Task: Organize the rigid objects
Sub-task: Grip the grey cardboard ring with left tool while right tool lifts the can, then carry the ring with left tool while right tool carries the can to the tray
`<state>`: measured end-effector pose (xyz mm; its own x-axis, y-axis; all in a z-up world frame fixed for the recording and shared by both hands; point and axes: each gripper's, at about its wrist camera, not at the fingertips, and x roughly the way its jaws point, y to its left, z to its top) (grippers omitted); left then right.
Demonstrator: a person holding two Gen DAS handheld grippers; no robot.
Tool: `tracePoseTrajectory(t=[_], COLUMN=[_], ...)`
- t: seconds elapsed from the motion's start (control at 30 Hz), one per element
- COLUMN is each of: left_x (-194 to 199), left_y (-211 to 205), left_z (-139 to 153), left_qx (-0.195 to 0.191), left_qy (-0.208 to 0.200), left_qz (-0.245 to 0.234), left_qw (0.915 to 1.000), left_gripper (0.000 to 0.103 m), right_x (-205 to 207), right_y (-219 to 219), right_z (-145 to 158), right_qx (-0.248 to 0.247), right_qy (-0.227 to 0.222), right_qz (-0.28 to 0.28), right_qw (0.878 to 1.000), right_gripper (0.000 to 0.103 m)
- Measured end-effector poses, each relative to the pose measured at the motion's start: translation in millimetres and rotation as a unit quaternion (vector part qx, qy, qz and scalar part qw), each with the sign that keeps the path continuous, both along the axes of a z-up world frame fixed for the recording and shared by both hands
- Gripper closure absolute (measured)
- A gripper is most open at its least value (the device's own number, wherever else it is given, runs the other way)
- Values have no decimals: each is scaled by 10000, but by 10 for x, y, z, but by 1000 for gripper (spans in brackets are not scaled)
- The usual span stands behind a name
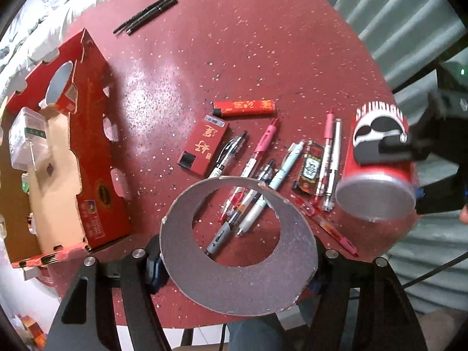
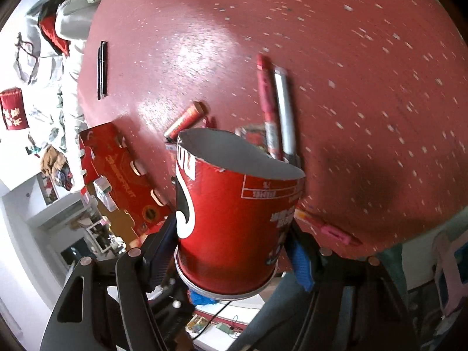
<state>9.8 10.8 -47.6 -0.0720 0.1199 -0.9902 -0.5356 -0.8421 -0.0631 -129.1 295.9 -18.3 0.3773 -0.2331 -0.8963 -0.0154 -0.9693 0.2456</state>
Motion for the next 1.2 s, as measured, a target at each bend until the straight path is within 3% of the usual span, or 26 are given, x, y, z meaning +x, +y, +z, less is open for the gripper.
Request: tracePoseTrajectory(t=[0.43,1.0,1.03,1.2], left_x=[-51,-131,-139,-199], left_y=[-137,-486,-507,-665], left_z=[256,353,360,424], left_qx=[-8,74,84,137], left_qy=[344,446,456,517], left_qz=[-100,281,309,526], left_qw=[9994,9986,9984,9972], left_gripper=[33,33,33,33], right_x=[152,162,146,79], right_y=[115,-314,-390,-693], right_z=[147,165,169,199], right_qx=[16,-62,-186,-258], right_qy=[91,204,381,507], right_qz=[-465,-400,-1079,-921], right_qw=[9989,9990,9933,9941], right_gripper=[31,31,31,31])
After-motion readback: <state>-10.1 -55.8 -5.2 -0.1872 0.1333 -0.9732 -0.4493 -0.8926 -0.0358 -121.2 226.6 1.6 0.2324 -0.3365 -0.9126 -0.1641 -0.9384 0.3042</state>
